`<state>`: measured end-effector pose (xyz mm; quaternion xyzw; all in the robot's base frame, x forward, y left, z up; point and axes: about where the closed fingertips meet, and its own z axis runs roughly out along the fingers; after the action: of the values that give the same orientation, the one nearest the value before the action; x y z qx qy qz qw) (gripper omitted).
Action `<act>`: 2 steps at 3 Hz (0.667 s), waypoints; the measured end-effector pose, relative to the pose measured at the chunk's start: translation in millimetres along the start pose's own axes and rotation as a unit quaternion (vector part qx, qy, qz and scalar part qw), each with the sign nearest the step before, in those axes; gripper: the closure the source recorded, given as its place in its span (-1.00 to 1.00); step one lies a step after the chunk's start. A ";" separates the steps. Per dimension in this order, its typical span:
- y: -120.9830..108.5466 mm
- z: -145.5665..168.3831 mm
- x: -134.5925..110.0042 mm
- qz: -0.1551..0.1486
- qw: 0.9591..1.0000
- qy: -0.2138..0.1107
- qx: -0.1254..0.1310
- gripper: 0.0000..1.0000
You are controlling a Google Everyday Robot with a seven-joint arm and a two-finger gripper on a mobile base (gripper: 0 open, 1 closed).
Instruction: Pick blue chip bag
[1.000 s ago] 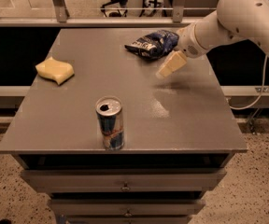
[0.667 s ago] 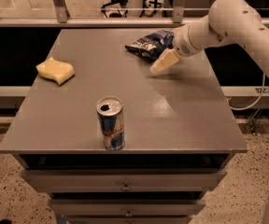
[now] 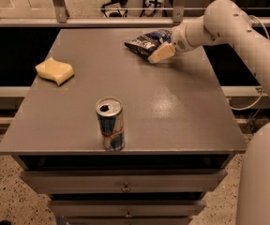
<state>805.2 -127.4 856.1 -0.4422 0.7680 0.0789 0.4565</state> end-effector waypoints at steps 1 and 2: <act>-9.8 7.0 2.7 0.024 1.000 0.002 0.008 -0.19; -16.9 3.5 2.4 0.035 0.999 0.002 0.017 0.28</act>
Offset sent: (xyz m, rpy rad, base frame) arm 0.0167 -0.0233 0.0136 0.0438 0.0104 -0.1070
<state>819.7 -137.1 857.0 -0.4075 0.7854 0.0809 0.4589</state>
